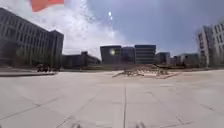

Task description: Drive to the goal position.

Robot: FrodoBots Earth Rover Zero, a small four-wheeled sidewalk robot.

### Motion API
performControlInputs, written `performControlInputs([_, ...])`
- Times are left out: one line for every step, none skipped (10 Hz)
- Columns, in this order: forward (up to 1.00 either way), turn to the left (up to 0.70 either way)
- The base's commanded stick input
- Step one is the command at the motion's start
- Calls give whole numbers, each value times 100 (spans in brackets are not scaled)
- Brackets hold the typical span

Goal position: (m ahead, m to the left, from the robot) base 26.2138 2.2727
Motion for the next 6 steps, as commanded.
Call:
performControlInputs([45,3])
performControlInputs([45,3])
performControlInputs([45,3])
performControlInputs([45,3])
performControlInputs([45,3])
performControlInputs([45,3])
